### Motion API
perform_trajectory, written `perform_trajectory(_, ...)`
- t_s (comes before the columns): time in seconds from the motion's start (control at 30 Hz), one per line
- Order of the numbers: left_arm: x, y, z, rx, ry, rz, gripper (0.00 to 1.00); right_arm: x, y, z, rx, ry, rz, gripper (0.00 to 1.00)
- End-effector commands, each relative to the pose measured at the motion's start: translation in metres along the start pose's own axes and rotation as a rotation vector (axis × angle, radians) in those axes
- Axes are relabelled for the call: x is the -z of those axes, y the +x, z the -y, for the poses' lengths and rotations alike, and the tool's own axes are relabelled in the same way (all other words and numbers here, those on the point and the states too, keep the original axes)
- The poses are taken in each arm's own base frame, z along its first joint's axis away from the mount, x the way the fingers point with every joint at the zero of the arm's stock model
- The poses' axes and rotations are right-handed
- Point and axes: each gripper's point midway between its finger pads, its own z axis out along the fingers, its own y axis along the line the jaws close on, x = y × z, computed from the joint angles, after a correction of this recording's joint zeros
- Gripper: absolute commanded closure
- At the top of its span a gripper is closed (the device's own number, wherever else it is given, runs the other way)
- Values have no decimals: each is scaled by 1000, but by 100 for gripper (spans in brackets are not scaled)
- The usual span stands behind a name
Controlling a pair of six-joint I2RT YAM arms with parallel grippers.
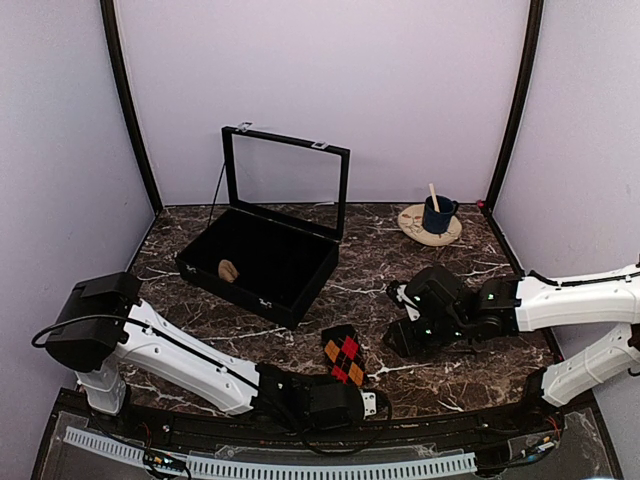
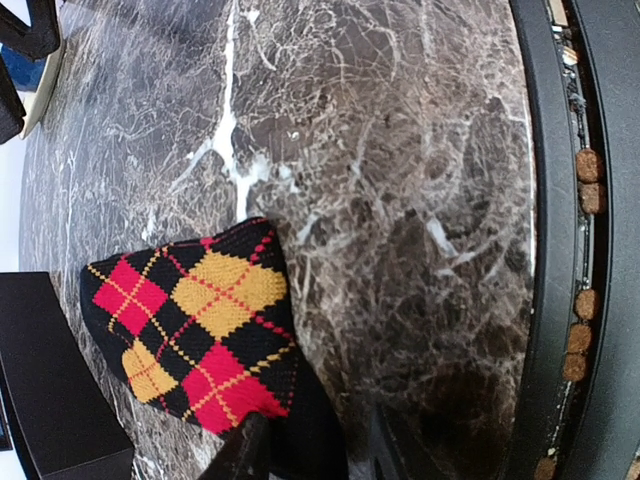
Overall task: Roll the socks
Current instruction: Pick up the sock from the center of the board.
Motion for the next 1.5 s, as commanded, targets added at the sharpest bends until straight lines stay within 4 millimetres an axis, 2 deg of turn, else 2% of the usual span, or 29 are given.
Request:
perform_trajectory(0.0,0,16,1,-11,-10,-76,62,1,-7,-1,2,-16,22,52)
perform_trajectory(0.2,-2,31,7,16,15,-135,59,-1,-9,-2,5,-23,20,52)
perform_trajectory(0.43,-8,45,22,32,104,-186,63,-3,-12,-4,14,-25,17,51)
perform_trajectory(0.73,-12,61,38,96,267,-240,84,-4,-12,-1,5,-26,20,51)
perform_trajectory(0.93,-14,68,41,138,362,-266,100,-3,-13,-1,-2,-29,29,52)
perform_trajectory(1.13,-9,63,37,175,429,-267,100,-1,-15,-2,-3,-34,37,52)
perform_trajectory(1.47,23,34,24,384,721,-195,100,3,-16,-7,-5,-68,42,52)
